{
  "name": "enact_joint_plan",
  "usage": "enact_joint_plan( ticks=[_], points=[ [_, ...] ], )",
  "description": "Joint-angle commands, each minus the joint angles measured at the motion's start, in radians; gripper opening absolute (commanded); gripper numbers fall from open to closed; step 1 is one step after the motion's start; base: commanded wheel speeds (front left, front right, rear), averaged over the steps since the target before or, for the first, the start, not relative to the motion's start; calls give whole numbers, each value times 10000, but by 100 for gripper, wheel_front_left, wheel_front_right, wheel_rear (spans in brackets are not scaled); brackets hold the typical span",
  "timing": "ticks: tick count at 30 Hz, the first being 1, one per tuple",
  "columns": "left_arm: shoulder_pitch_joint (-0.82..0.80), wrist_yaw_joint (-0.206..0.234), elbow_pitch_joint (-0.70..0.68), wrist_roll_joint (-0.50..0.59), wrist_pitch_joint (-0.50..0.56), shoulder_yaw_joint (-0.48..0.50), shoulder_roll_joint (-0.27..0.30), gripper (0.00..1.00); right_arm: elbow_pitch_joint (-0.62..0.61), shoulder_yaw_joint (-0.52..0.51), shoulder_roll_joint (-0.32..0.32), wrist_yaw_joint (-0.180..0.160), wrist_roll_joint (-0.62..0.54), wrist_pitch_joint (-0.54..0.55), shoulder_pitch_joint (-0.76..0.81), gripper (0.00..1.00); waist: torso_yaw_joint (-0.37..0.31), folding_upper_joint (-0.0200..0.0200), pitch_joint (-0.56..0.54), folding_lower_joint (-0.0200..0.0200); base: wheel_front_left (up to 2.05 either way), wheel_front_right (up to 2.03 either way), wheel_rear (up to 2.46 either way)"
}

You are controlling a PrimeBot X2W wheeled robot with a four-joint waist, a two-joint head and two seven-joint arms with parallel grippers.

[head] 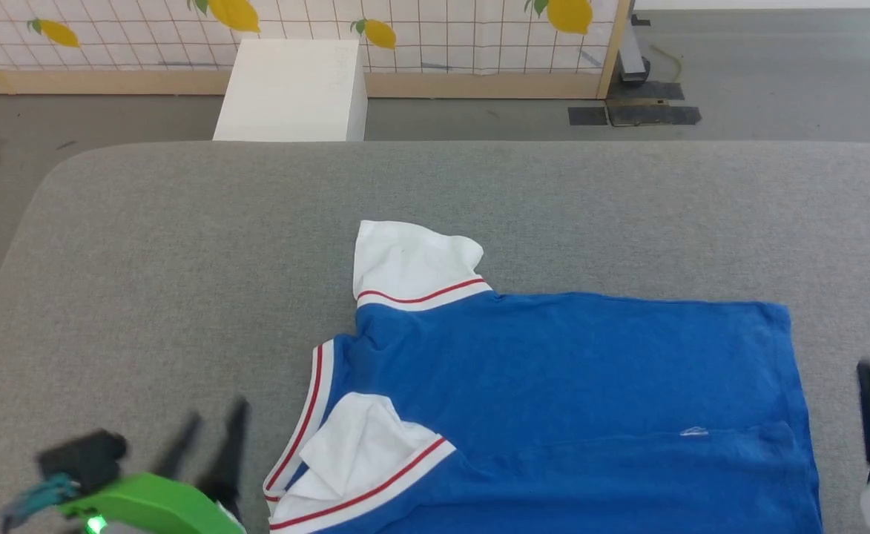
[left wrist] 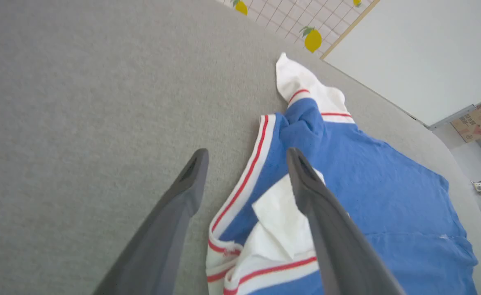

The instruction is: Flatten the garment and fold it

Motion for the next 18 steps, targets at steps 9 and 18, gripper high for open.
enact_joint_plan(
  ticks=[9, 18],
  points=[
    [-809, 343, -170, 2857, -4525, -188, -1062, 100, -374, 948, 307, -13, -1233, -3354, -321, 100, 18, 0, 350, 0, 0, 0, 0],
    [-1792, 109, 674, 4074, -4708, -364, -1239, 100, 344, 1422, 386, -13, -1633, -4185, -358, 100, -32, 0, 870, 0, 0, 0, 0]
  ],
)
